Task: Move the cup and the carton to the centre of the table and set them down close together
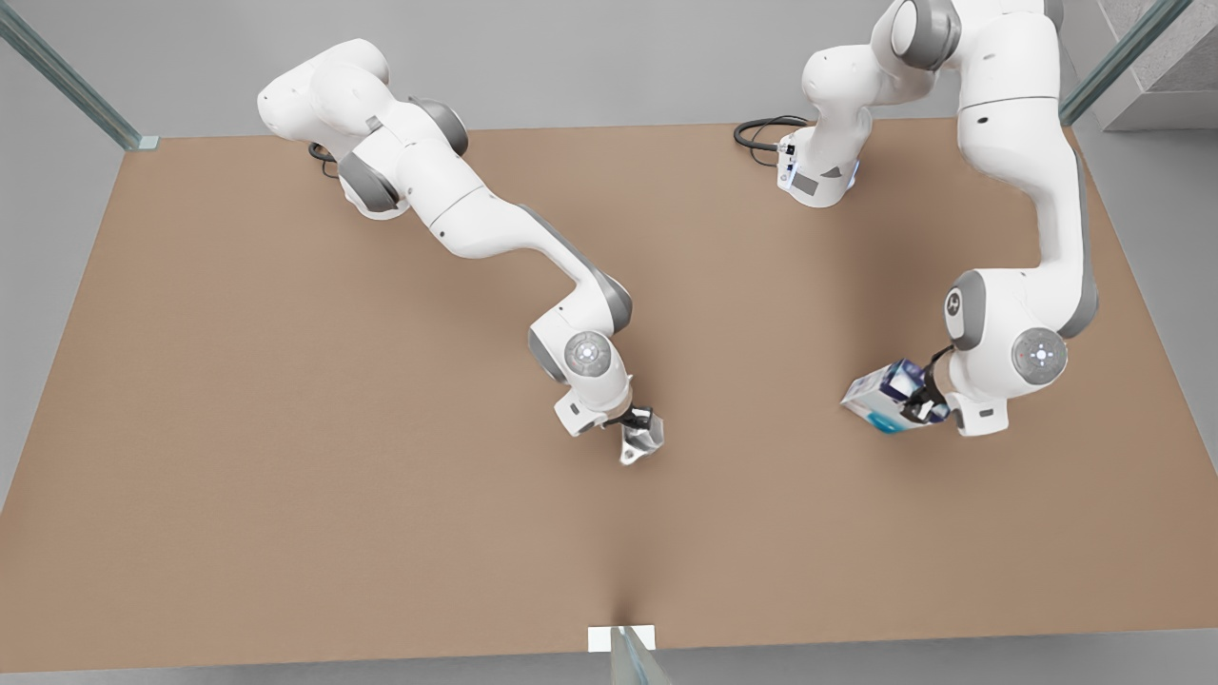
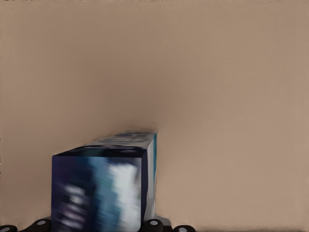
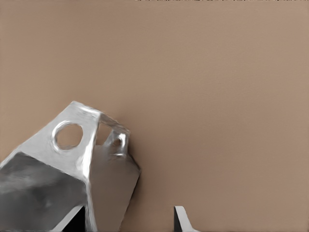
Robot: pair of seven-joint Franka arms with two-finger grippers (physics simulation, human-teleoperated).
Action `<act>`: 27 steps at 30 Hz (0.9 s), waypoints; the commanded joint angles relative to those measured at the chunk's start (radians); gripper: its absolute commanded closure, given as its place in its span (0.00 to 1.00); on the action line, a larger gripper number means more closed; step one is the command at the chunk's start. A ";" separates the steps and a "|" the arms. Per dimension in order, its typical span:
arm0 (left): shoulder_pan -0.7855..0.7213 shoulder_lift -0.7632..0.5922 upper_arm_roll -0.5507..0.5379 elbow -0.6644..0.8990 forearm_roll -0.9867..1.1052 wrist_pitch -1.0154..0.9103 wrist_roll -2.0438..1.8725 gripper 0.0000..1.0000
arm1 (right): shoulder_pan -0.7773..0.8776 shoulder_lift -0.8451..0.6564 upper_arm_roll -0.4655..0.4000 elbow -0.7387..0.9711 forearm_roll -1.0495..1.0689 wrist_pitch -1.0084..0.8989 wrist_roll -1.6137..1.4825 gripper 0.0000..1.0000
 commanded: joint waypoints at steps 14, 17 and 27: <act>-0.122 -0.057 -0.149 0.052 -0.065 -0.106 -0.593 0.37 | 0.000 -0.049 0.003 0.003 0.008 -0.106 0.008 0.00; -0.122 -0.054 -0.195 0.052 -0.065 -0.106 -0.708 0.38 | -0.008 -0.166 0.003 0.003 0.011 -0.225 0.005 0.00; -0.357 0.025 -0.248 0.104 -0.050 0.038 -0.942 0.37 | -0.788 -1.080 0.015 -0.655 -0.127 -0.634 -0.894 0.00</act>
